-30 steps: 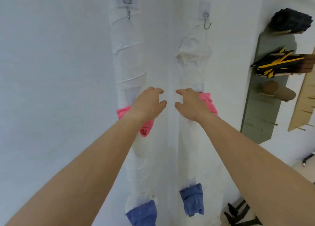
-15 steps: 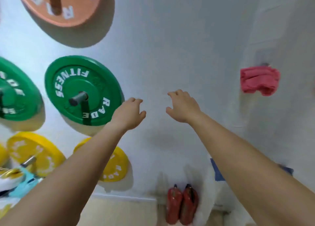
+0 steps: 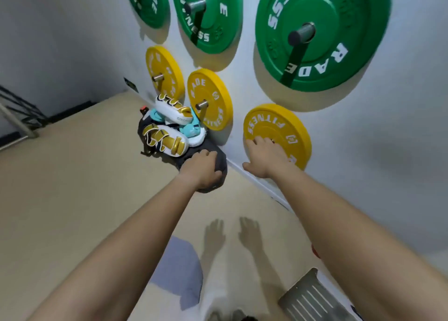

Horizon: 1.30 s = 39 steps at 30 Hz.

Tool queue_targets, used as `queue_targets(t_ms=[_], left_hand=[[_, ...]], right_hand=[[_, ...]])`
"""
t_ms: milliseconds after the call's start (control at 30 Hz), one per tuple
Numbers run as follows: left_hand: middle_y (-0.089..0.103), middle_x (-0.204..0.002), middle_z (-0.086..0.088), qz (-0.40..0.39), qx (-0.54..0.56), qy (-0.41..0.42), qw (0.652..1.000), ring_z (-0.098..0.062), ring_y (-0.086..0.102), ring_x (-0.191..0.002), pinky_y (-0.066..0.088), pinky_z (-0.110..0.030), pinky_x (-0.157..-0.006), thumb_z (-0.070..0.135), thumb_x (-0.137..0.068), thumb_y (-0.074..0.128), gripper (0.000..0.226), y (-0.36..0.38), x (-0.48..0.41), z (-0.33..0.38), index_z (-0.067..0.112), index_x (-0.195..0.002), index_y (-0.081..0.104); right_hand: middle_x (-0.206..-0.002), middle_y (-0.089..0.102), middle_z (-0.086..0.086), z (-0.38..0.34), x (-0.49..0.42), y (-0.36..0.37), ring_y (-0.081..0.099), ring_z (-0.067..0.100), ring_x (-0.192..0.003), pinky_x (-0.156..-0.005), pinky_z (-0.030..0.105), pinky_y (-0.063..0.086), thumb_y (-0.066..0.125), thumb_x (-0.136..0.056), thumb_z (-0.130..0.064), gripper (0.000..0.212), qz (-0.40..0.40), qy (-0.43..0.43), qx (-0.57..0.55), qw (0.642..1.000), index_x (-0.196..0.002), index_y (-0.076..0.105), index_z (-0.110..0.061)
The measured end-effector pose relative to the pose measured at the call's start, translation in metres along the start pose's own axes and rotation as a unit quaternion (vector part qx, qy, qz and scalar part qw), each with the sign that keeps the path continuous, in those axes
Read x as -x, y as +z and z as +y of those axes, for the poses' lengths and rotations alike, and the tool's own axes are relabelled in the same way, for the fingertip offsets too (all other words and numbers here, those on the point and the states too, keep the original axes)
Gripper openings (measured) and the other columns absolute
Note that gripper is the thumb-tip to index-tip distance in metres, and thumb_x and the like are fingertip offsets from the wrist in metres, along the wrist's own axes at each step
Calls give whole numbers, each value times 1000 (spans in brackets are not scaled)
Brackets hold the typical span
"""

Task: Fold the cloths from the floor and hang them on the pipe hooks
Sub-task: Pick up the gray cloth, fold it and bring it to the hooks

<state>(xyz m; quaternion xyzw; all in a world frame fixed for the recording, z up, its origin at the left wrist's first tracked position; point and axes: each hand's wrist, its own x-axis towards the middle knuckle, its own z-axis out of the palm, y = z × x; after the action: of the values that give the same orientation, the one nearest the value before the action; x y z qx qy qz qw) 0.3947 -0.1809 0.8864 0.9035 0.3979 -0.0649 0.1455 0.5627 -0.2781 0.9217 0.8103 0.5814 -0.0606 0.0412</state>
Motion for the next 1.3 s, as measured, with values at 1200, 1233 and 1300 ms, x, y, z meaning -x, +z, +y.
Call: queue_targets(t_ms=[1200,1233,1300], left_hand=[[44,-135,-17,-196,247,-417,852,-41,49,-119,45,-46,-91,27,-99,48,45,720,-63,-580,6,-138,38],[41,-137,-17,-192,251,-436,843,-40,48,-120,44,-46,-93,24,-99,48,47,751,-71,-589,8,-141,36],[36,-142,-16,-178,252,-468,828,-39,45,-123,44,-46,-95,16,-98,48,55,807,-84,-605,9,-149,28]], right_hand=[[-144,36,12,-434,-330,791,43,38,-126,-99,47,42,47,-93,-18,69,-379,-149,-44,912,-155,18,-26],[-146,34,12,-437,-344,825,42,39,-126,-99,47,41,47,-93,-16,68,-375,-159,-43,912,-155,20,-27],[-151,29,9,-444,-368,885,41,38,-128,-101,47,41,49,-92,-13,67,-364,-184,-41,912,-153,25,-28]])
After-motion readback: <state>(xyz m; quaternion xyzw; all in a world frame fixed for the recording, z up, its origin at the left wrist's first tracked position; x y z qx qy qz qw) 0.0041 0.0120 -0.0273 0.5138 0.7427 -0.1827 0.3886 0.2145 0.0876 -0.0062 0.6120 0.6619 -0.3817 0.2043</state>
